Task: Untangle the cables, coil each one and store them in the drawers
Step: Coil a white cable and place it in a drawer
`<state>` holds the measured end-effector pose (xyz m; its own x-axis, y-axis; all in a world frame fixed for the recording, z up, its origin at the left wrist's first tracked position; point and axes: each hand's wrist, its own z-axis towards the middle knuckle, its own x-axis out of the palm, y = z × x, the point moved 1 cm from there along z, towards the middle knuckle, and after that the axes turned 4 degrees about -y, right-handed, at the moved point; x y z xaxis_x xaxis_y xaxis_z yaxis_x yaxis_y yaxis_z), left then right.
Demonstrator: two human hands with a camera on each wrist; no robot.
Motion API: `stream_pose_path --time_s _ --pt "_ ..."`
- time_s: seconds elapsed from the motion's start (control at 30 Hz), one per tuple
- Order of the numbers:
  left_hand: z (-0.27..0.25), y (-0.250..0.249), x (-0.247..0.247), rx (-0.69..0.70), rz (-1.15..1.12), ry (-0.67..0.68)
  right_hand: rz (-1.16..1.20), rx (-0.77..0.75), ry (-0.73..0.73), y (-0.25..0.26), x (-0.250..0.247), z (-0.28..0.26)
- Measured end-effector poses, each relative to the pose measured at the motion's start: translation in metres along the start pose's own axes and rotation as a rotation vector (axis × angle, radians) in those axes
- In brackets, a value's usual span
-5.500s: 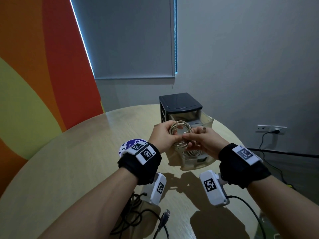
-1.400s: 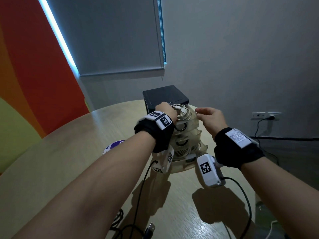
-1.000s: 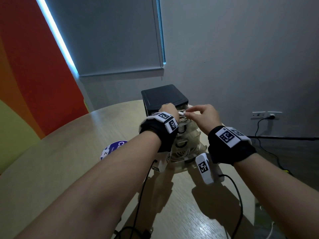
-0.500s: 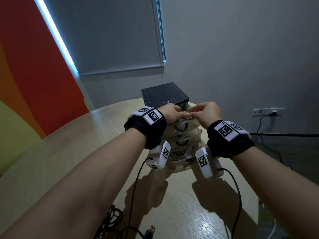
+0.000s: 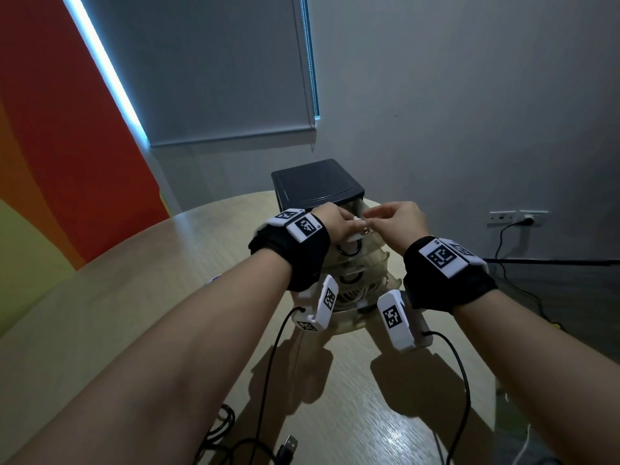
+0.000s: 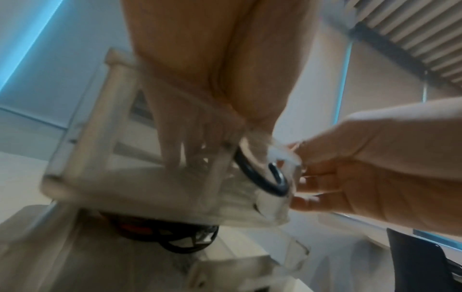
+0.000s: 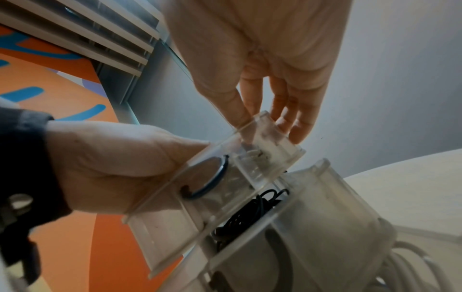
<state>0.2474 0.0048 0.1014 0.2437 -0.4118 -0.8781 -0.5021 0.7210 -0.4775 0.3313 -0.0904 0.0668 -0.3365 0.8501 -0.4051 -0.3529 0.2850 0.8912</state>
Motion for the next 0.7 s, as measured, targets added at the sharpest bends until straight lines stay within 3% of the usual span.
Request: stream_pose_path --time_s 0.17,0.47,0.7 --pt "-0.007 -0.006 0.001 0.022 0.067 0.042 0.003 -0.020 0.007 0.003 0.000 -0.006" --pt "-0.024 -0.005 -0.008 0.011 0.004 -0.128 -0.026 -0.142 -0.102 0.017 -0.009 -0.019" --pt "-0.036 -0.001 -0.012 0.082 -0.005 -0.183 0.004 -0.116 -0.112 0.018 -0.016 -0.025"
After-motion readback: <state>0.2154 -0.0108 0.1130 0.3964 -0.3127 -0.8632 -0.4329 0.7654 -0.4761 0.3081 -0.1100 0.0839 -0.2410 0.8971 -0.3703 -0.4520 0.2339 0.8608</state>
